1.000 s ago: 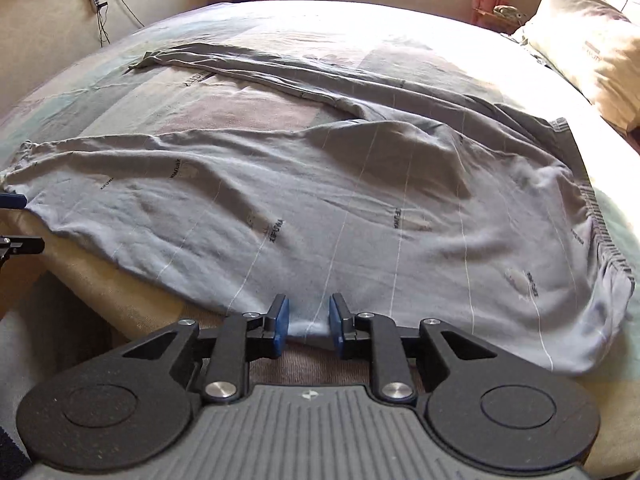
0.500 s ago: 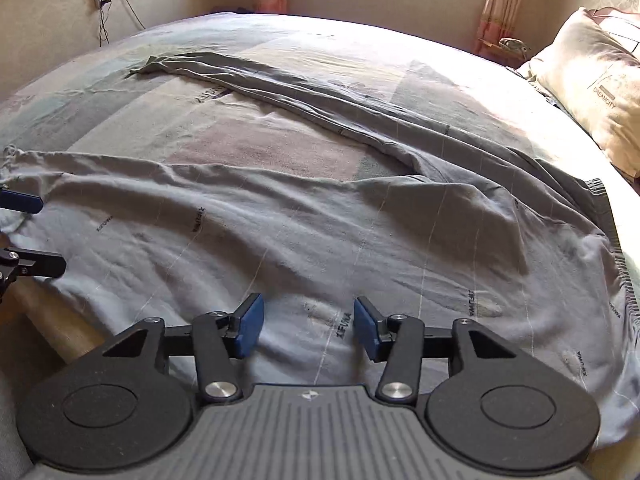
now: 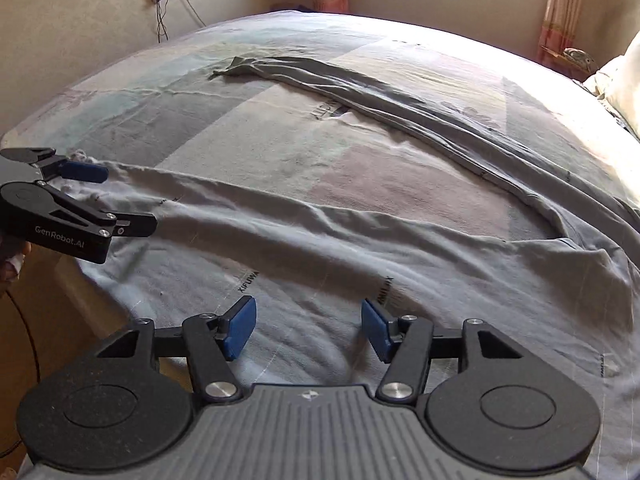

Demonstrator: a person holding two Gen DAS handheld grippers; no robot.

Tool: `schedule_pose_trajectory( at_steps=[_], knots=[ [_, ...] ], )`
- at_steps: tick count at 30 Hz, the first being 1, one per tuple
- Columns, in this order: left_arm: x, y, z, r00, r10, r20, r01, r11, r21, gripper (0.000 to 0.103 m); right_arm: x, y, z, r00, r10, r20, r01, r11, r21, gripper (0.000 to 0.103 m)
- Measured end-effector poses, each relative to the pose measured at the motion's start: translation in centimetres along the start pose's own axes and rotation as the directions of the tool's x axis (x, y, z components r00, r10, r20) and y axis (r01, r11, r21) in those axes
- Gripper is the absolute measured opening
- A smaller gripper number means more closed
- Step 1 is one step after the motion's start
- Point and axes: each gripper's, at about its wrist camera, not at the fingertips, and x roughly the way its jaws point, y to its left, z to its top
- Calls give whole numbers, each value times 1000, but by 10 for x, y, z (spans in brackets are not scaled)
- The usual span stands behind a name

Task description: Fold clothes

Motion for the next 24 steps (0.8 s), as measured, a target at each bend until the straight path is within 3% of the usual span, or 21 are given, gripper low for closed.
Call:
schedule_pose_trajectory(
  at_steps=[1, 5, 8, 10, 13, 16, 20, 22, 24],
  knots=[
    [-4, 7, -9, 1000, -23, 1, 23, 998, -56, 102, -2, 5, -6, 1000, -22, 14, 22, 1000, 0, 66],
    [-29, 9, -38, 1000, -25, 1, 25, 1000, -18, 102, -20, 5, -23, 999, 23, -37, -23, 1000, 9, 72],
    [-37, 18, -27, 998, -59, 23, 59, 998, -3, 102, -27, 3, -17, 994, 74, -76, -73, 997, 24, 72],
    [-33, 24, -14, 997, -49, 59, 49, 999, -7, 102, -24, 5, -5, 993, 113, -32, -111, 993, 47, 72],
    [-18, 33, 0, 996, -30, 82, 34, 999, -40, 102, -8, 17, 16, 991, 127, 30, -128, 991, 38, 72],
    [5, 44, 3, 999, 30, 43, -26, 995, -94, 102, 11, 31, 20, 989, 149, 12, -149, 988, 37, 72],
    [7, 54, -2, 998, 35, 54, -29, 993, -115, 103, 4, 60, 0, 981, 187, -41, -190, 980, -63, 99],
    [5, 57, -1, 998, 44, 50, -38, 993, -114, 102, -3, 70, -4, 972, 219, -83, -228, 966, -124, 100],
    [2, 55, 7, 997, 48, 54, -41, 990, -134, 102, -7, 66, 1, 968, 240, -80, -247, 963, -104, 96]
  ],
)
